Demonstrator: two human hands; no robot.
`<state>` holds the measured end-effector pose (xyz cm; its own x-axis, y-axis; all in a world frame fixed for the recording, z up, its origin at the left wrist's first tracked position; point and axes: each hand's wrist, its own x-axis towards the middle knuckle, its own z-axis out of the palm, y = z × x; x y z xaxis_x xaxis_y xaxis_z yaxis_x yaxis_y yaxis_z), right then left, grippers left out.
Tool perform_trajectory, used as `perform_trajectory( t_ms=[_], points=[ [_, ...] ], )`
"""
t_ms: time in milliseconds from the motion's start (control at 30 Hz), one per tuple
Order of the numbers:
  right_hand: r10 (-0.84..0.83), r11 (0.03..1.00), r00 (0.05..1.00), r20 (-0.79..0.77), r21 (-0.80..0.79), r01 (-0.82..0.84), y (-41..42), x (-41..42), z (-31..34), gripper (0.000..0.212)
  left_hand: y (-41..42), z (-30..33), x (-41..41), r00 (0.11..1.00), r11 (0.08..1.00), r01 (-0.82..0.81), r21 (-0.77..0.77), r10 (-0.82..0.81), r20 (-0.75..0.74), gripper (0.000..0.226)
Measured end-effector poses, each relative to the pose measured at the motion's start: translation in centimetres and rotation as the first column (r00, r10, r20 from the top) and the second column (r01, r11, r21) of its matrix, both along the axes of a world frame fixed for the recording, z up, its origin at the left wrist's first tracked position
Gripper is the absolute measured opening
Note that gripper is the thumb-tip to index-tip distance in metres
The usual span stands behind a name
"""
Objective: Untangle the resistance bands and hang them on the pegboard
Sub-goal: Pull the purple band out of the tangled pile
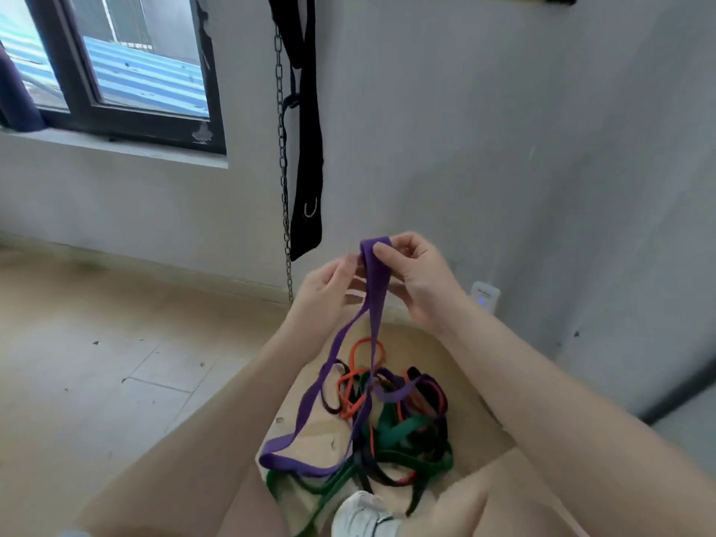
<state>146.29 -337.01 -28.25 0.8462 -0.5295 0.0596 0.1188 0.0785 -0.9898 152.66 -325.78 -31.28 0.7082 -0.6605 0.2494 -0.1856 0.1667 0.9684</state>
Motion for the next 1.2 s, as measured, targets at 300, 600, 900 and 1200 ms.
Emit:
perform_trajectory(
  t_ms=[300,600,900,1200],
  points=[
    [-0.224,0.974,0.973,0.063,0.034,0.222,-1.4,-2.2,1.1,0.012,-3.4,-3.4,-2.6,0.995,0.996,-0.084,0.019,0.083,0.054,0.025],
    [-0.082,0.996,0.986,0.146,0.053,0.075,-8.2,-2.4,1.0,0.109,-8.0,1.9,-2.7,0.992,0.973,-0.119,-0.197,0.106,-0.073,0.023],
    [0.318,0.939,0.93,-0.185,-0.072,-0.336,-8.3,-3.5,-7.8,0.03,-10.6,6.8,-0.3,0.978,0.97,-0.143,-0.195,0.108,-0.176,0.018],
    [0.022,0.989,0.956,-0.293,0.146,0.022,-5.7,-0.4,-9.1,0.027,-8.1,0.3,4.8,0.883,0.942,-0.046,0.334,0.194,-0.427,0.041]
  ],
)
